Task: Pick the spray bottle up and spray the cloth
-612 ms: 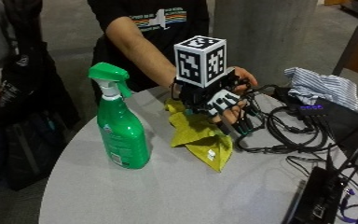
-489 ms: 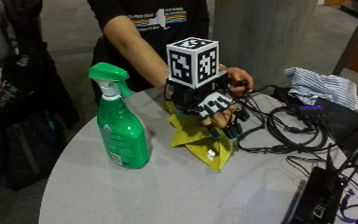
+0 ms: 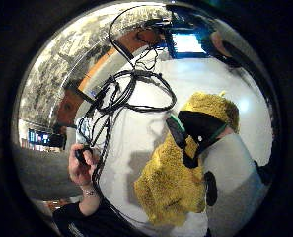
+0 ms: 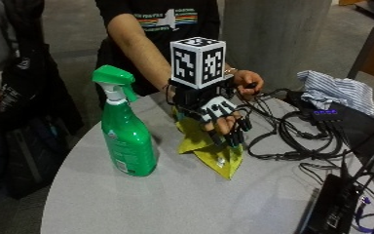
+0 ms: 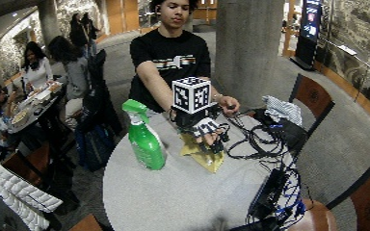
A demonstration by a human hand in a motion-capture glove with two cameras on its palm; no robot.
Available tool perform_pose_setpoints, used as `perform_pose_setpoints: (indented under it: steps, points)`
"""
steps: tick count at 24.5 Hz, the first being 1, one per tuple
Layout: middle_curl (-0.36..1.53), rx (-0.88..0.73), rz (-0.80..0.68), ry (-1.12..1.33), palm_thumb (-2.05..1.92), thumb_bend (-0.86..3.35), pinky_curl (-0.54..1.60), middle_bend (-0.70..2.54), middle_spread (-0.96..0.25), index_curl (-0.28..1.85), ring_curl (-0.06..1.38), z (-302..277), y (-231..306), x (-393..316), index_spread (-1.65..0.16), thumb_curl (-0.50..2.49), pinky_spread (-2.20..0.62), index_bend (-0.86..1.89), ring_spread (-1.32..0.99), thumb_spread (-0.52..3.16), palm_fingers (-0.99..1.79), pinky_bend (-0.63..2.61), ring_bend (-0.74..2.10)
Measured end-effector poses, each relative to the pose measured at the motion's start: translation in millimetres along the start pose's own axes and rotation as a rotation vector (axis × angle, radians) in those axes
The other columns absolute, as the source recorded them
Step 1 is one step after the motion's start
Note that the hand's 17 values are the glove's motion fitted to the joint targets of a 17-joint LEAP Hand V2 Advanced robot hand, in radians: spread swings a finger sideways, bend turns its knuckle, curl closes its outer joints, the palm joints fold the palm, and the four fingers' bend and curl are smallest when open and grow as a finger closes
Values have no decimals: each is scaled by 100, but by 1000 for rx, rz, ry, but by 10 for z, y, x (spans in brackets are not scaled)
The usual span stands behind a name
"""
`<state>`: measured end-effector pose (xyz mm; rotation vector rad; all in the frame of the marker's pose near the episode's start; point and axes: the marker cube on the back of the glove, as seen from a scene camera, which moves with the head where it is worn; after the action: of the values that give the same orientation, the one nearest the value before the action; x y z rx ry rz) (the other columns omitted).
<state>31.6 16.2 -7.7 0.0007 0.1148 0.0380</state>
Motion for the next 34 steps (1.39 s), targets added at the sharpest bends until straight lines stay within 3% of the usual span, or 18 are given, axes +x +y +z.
perform_pose_setpoints:
  steps: [12,24,34]
  points:
    - [30,31,-65,-16,61,19,26,34,-2,18,26,-164,332,-29,-34,23,13,10,-6,106,65,59,38]
    - [33,122,-97,-62,61,9,28,31,-3,19,28,-357,1446,225,-35,26,13,11,-5,108,64,62,37]
    - [35,178,5,-59,62,2,29,31,-4,21,29,-258,2292,620,-36,28,11,12,-6,108,67,61,36]
